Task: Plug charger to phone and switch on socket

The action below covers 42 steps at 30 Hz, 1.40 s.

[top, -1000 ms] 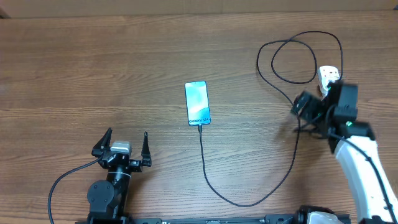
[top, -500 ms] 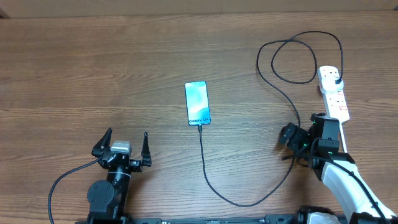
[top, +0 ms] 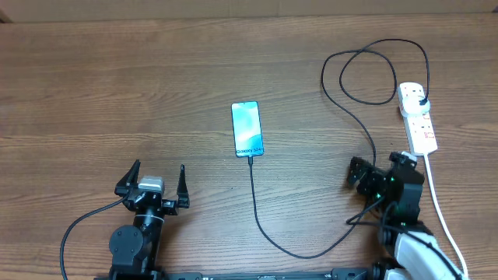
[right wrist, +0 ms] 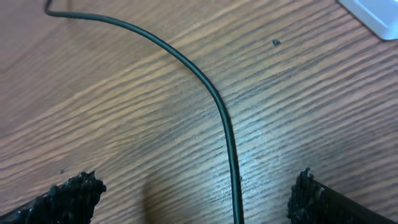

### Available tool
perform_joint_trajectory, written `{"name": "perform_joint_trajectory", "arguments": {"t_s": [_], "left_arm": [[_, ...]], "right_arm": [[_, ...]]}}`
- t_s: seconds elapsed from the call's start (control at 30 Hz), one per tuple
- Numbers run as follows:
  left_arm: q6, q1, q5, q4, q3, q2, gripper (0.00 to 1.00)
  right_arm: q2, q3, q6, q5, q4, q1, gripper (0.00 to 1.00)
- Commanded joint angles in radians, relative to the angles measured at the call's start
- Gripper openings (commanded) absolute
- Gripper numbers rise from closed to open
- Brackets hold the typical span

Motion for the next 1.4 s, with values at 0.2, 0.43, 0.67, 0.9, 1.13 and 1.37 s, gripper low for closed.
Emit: {"name": "perform_joint_trajectory", "arguments": {"t_s": [0.2, 0.43, 0.67, 0.9, 1.13, 1.37], "left_arm": [[0.015, 0.0, -0.003, -0.002, -0.003, -0.011, 1.0], [0.015, 0.0, -0.003, -0.002, -0.003, -0.011, 0.99], [0.015, 0.0, -0.003, -0.002, -0.003, -0.011, 1.0], [0.015, 0.0, -0.003, -0.002, -0.003, -0.011, 1.0], [0.015, 0.0, -0.003, -0.002, -0.003, -0.011, 1.0], [0.015, 0.0, -0.003, -0.002, -0.003, -0.011, 1.0]], "right_arm": [[-0.135, -0.117, 0.0, -0.012, 0.041, 0.003, 1.0], [-0.242, -0.116, 0.0, -0.012, -0.097, 0.003, 1.0], [-0.38, -0.116, 0.0, -0.017, -0.208, 0.003, 1.0], [-0.575, -0.116, 0.0, -0.018, -0.319, 0.003, 1.0], [-0.72, -0.116, 0.0, -0.069, -0.317, 0.003, 1.0], [-0.847, -0.116, 0.0, -0.081, -0.315, 0.024, 1.0]]}}
